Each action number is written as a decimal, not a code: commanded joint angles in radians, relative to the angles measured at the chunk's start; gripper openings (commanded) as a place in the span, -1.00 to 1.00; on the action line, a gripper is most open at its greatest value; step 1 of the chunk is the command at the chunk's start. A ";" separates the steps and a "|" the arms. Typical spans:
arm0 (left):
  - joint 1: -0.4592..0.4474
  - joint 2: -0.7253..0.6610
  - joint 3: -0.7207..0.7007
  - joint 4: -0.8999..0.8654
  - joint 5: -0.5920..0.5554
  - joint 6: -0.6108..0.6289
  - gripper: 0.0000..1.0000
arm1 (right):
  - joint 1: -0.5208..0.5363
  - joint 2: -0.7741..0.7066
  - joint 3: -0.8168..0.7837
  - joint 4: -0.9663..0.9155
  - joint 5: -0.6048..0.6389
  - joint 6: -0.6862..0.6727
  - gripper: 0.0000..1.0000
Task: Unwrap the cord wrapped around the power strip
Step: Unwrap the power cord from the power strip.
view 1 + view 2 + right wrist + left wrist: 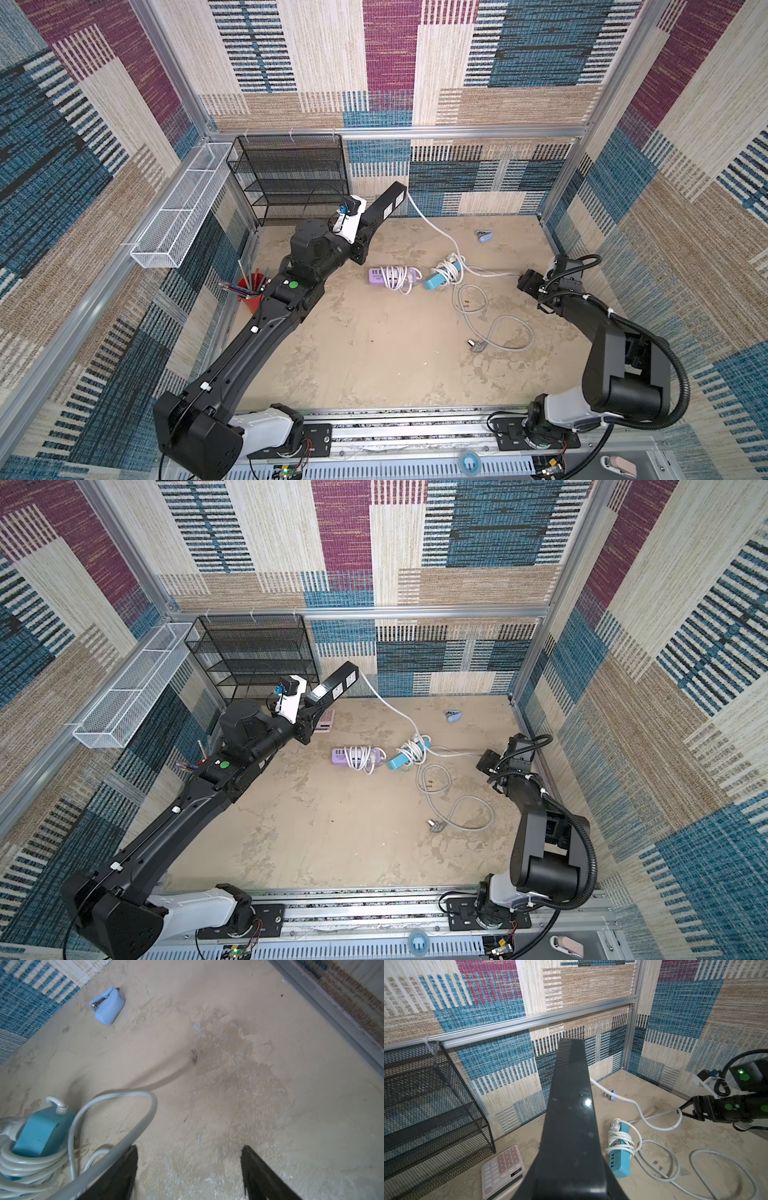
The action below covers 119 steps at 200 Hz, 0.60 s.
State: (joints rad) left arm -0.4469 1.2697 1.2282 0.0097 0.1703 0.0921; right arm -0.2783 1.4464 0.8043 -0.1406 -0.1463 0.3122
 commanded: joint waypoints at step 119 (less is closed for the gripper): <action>-0.010 0.131 0.166 -0.129 0.314 -0.012 -1.00 | 0.584 -0.323 0.143 0.296 -0.068 -0.582 0.97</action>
State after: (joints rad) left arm -0.4564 1.3888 1.3609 -0.1017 0.3962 0.0818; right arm 0.2329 1.1362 0.9417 0.0380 -0.1993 -0.0631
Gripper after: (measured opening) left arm 0.343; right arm 0.984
